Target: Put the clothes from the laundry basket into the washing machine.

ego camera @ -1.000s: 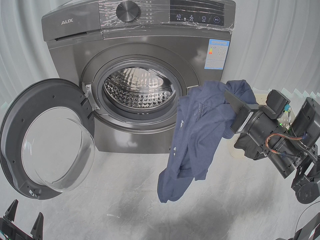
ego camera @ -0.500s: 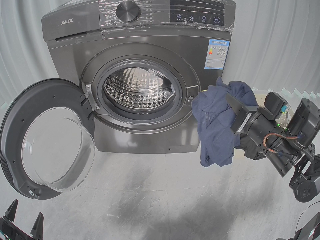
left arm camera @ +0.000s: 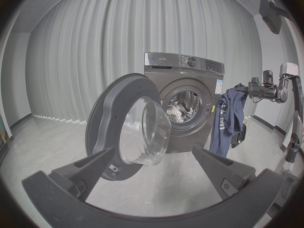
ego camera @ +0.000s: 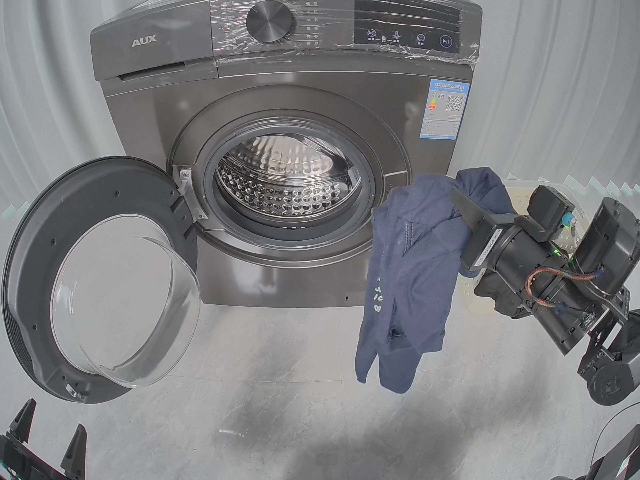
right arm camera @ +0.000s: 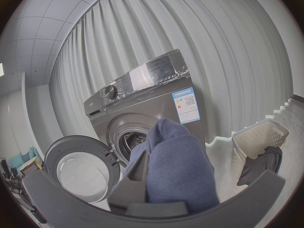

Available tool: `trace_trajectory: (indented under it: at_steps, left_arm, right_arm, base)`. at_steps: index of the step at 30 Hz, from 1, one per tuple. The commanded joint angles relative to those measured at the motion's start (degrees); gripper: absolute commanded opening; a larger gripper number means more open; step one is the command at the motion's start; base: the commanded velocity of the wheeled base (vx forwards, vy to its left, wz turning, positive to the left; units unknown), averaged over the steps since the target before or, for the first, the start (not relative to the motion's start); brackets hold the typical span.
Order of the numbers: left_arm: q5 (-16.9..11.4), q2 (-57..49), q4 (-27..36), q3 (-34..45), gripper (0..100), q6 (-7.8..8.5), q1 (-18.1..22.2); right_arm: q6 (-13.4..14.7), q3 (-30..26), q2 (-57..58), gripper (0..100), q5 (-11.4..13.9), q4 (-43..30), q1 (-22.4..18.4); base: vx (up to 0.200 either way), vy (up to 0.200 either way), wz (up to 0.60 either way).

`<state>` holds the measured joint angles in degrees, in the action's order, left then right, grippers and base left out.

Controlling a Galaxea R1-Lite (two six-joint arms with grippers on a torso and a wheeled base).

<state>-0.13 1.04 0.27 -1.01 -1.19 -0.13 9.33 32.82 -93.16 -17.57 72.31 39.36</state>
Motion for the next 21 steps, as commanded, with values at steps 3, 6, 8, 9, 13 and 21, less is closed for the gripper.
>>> trace_trajectory:
  at_steps: [3,6,8,9,13,21]
  left_arm:
    - [0.0,-1.0,0.0,0.9,100,-0.12,0.0]
    - [0.0,-1.0,0.0,0.9,100,-0.12,0.0]
    - [0.0,-1.0,0.0,0.9,100,0.05,0.0]
    - [0.0,-1.0,0.0,0.9,100,-0.04,0.0]
    - [0.0,-1.0,0.0,0.9,100,-0.04,0.0]
    - [0.0,-1.0,0.0,0.9,100,0.05,0.0]
  right_arm:
    - [0.0,-0.1,-0.2,0,0.0,0.1,0.0]
    - [0.0,-0.1,-0.3,0,0.0,0.0,0.0]
    - [0.0,-0.2,-0.4,0,0.0,0.0,0.0]
    - [0.0,-0.3,-0.4,0,0.0,0.0,0.0]
    - [0.0,-0.6,-0.5,0,0.0,0.0,0.0]
    - [0.0,-1.1,-1.5,0,0.1,0.1,0.6]
  base:
    - [0.067,0.000,0.00]
    - [0.200,0.000,0.00]
    - [0.200,0.000,0.00]
    - [0.000,0.000,0.00]
    - [0.000,0.000,0.00]
    - [0.000,0.000,0.00]
